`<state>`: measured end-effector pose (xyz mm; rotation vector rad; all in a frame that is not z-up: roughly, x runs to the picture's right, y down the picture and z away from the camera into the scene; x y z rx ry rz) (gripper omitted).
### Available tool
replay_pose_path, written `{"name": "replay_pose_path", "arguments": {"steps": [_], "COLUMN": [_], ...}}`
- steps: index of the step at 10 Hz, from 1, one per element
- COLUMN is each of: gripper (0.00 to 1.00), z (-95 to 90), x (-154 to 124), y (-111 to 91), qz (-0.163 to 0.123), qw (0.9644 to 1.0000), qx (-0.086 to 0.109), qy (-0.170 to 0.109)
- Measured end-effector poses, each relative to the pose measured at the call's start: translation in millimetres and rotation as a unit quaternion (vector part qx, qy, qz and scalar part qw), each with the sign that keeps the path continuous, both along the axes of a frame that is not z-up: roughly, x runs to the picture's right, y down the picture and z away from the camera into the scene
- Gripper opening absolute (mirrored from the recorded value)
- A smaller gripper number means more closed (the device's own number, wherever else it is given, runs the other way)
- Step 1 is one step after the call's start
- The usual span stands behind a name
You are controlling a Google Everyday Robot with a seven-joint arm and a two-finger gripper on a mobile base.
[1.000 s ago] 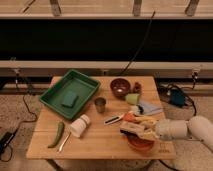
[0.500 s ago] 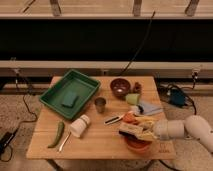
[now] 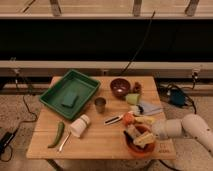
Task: Place eraser in red bowl
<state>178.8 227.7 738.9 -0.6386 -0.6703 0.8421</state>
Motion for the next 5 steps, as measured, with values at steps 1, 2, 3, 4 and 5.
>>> {"name": "replay_pose_path", "arguments": {"steps": [1,2,3,4,5], "gripper": [0.8,0.8,0.8,0.8,0.8], "z": [1.2,2.3,2.8,2.9,2.9], "x": [-0.1,0.6,1.4,1.3,1.1], "y": [0.0,-0.7,-1.5,-1.4,-1.3], "qz": [0.0,0.001,0.003,0.003,0.003], "qw": [1.0,1.0,0.9999,0.9999,0.9999], "qx": [-0.002,-0.002,-0.001,-0.001,-0.001], "qy": [0.003,0.008,0.011,0.011,0.011]}}
